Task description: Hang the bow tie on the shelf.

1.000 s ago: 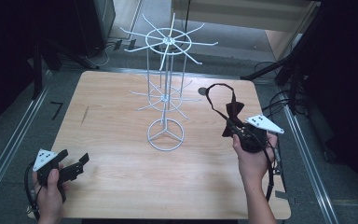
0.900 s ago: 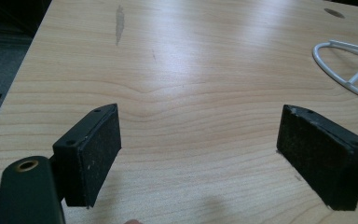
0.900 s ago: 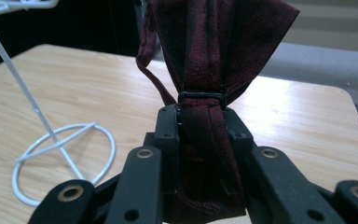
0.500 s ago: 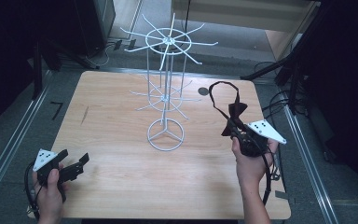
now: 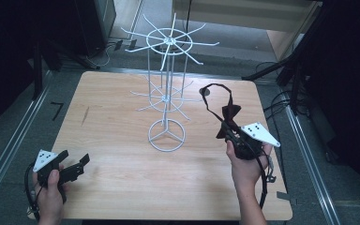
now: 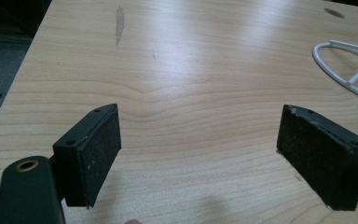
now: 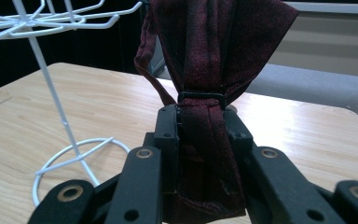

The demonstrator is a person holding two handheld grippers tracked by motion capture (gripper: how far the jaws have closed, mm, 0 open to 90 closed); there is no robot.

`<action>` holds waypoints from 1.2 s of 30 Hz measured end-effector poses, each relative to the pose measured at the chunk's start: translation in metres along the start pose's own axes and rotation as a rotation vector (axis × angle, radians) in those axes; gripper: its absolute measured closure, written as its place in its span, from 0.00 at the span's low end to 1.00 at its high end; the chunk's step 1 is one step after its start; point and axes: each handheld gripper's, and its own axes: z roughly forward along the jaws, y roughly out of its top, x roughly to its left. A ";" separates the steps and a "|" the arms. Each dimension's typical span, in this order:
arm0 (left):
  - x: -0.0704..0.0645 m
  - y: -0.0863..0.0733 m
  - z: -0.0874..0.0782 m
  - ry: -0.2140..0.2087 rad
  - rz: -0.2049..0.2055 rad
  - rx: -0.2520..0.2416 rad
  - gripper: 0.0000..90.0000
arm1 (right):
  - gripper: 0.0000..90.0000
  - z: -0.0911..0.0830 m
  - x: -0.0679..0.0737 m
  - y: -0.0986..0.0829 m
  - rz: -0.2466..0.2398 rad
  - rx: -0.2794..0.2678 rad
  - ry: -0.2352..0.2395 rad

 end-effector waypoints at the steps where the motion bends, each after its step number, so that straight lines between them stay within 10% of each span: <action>1: 0.000 0.000 0.000 0.000 0.000 0.000 0.16 | 0.82 0.000 0.001 0.000 -0.003 -0.001 0.002; 36: 0.000 0.000 0.000 -0.001 0.000 0.001 0.16 | 0.82 0.021 0.040 -0.006 -0.040 0.040 0.098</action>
